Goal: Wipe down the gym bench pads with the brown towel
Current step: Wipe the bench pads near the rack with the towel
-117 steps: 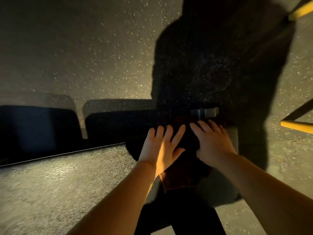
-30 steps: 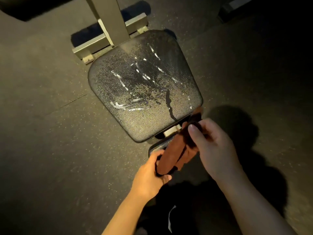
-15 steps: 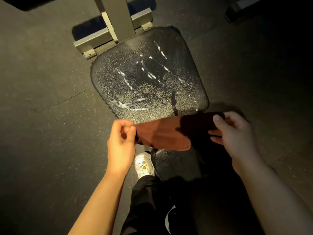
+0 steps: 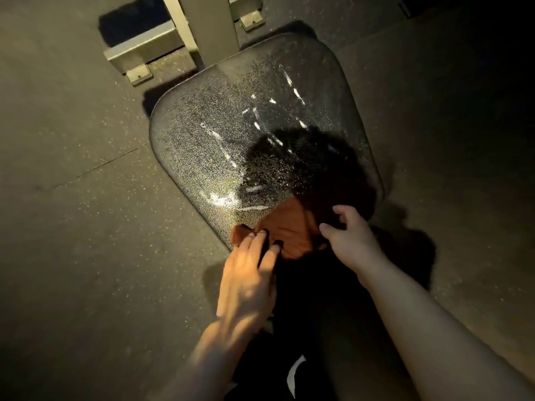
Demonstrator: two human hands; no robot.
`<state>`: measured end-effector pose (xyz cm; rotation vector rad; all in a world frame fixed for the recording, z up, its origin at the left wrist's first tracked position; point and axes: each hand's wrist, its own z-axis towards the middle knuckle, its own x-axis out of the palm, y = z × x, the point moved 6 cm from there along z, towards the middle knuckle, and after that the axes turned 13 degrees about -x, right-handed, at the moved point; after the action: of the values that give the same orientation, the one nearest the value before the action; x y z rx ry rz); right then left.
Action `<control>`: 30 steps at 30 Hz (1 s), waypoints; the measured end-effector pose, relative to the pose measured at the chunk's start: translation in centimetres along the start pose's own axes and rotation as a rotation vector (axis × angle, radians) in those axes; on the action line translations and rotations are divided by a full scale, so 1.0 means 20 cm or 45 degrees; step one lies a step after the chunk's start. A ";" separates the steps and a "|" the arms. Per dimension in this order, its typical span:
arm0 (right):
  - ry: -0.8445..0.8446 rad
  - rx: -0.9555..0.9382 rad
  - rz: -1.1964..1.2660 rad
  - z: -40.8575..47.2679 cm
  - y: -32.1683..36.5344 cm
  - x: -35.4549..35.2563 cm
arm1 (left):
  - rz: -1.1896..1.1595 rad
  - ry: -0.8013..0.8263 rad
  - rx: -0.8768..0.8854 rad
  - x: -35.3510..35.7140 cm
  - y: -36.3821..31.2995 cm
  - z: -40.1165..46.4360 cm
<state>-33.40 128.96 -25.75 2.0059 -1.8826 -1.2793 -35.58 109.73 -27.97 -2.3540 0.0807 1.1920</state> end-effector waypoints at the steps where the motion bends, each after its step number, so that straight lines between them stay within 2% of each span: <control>1: 0.043 -0.003 -0.090 0.02 0.00 0.02 | 0.048 0.001 0.060 0.01 -0.01 0.01; 5: 0.213 0.045 -0.460 0.08 0.02 0.12 | 0.351 0.112 0.176 0.05 -0.01 0.12; 8: 0.300 0.123 -0.664 0.10 0.05 0.19 | 0.464 0.235 0.187 0.08 0.03 0.19; 10: 0.347 0.181 -0.752 0.13 0.07 0.20 | 0.490 0.235 0.199 0.09 0.04 0.21; 12: 0.400 0.226 -0.782 0.15 0.09 0.19 | 0.507 0.229 0.215 0.09 0.03 0.20; 21: 0.588 0.158 -0.929 0.18 0.11 0.16 | 0.749 0.524 0.142 0.04 -0.06 0.22; 24: 0.638 0.110 -0.908 0.18 0.09 0.14 | 0.697 0.583 0.100 0.02 -0.06 0.23; 26: 0.673 0.040 -0.927 0.17 0.08 0.12 | 0.619 0.438 0.167 -0.01 -0.10 0.24; 27: 0.693 0.007 -0.947 0.17 0.07 0.11 | 0.521 0.418 0.128 -0.04 -0.12 0.24; 29: 0.725 -0.046 -0.988 0.14 0.05 0.09 | 0.516 0.466 0.081 -0.04 -0.14 0.23; 30: 0.726 -0.078 -1.007 0.13 0.04 0.09 | 0.572 0.570 0.018 -0.01 -0.13 0.22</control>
<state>-35.97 128.46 -27.78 2.7934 -0.8066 -0.6889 -38.35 113.98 -28.98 -2.6276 0.7995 0.8098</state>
